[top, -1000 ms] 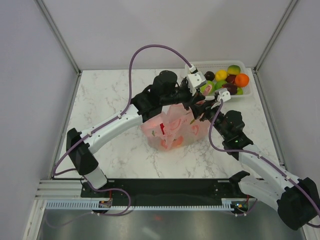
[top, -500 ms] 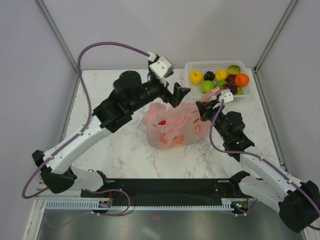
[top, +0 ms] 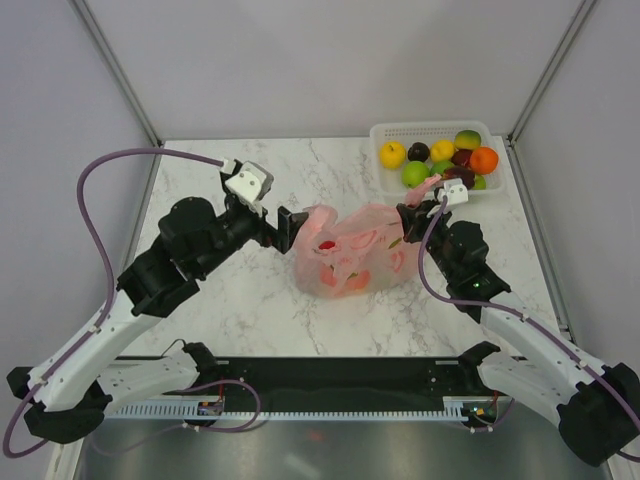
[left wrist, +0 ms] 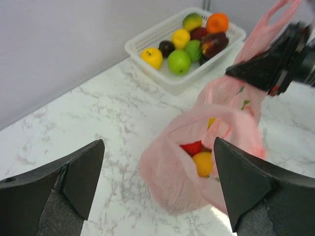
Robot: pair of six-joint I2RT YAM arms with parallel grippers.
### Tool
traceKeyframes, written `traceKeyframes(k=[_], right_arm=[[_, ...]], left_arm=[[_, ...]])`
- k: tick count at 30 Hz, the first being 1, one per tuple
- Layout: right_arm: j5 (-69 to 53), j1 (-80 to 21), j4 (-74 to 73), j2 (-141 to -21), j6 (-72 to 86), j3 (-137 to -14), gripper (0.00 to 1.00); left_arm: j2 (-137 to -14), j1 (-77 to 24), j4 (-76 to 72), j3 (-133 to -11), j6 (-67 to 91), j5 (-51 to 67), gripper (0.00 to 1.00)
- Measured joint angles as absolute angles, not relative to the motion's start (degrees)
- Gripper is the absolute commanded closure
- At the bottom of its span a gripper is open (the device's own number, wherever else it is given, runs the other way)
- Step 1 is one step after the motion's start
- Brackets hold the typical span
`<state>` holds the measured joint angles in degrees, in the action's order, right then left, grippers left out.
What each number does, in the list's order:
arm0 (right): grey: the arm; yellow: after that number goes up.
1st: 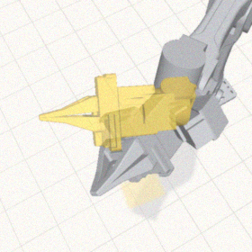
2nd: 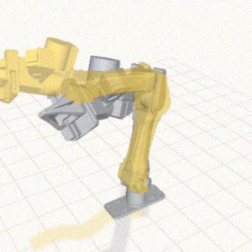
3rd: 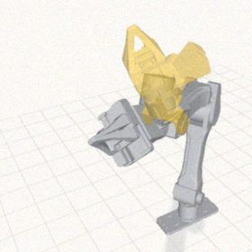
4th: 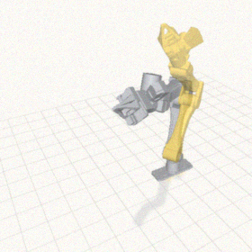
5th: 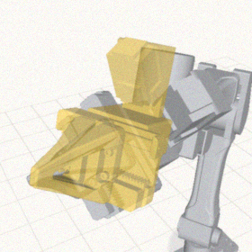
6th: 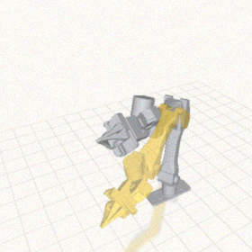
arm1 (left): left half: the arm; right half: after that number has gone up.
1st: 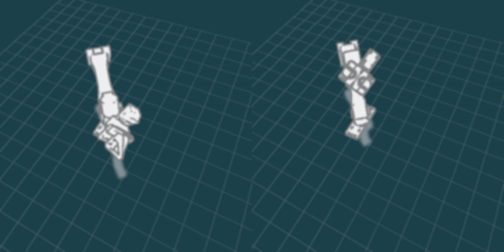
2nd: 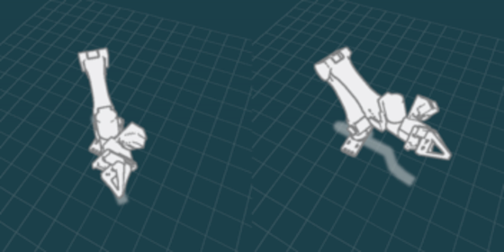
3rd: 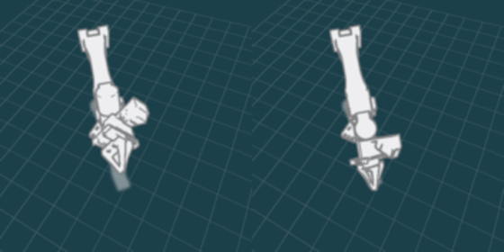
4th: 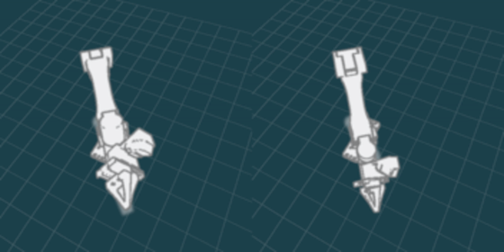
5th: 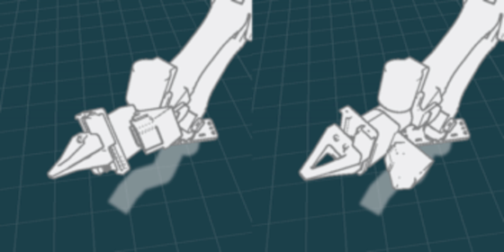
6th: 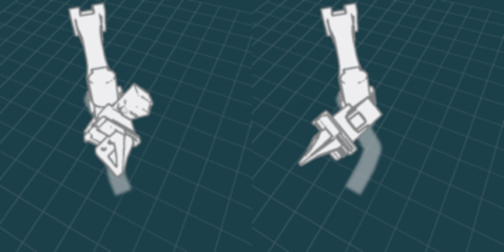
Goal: Place the fake fruits into the plastic bag and tie a complex knot
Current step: Adjust the plastic bag at the center of the board.
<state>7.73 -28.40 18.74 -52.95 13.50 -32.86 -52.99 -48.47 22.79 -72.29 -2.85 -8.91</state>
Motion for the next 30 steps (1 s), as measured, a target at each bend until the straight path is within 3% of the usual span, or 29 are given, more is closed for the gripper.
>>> traceKeyframes(k=[6, 14, 30], right_arm=[[7.70, -28.40, 18.28, -53.23, 13.52, -33.21, 1.00], [7.70, -28.40, 17.96, -53.34, 13.52, -33.63, 1.00], [7.64, -28.40, 17.91, -53.34, 13.50, -33.69, 1.00]], left_arm=[[-47.44, -44.05, 26.61, -63.05, -2.92, -10.15, 0.00], [-43.92, -40.60, 27.73, -59.61, -3.64, -9.63, 0.00], [-54.30, -40.47, 30.72, -59.59, -13.69, 4.93, 0.00]])
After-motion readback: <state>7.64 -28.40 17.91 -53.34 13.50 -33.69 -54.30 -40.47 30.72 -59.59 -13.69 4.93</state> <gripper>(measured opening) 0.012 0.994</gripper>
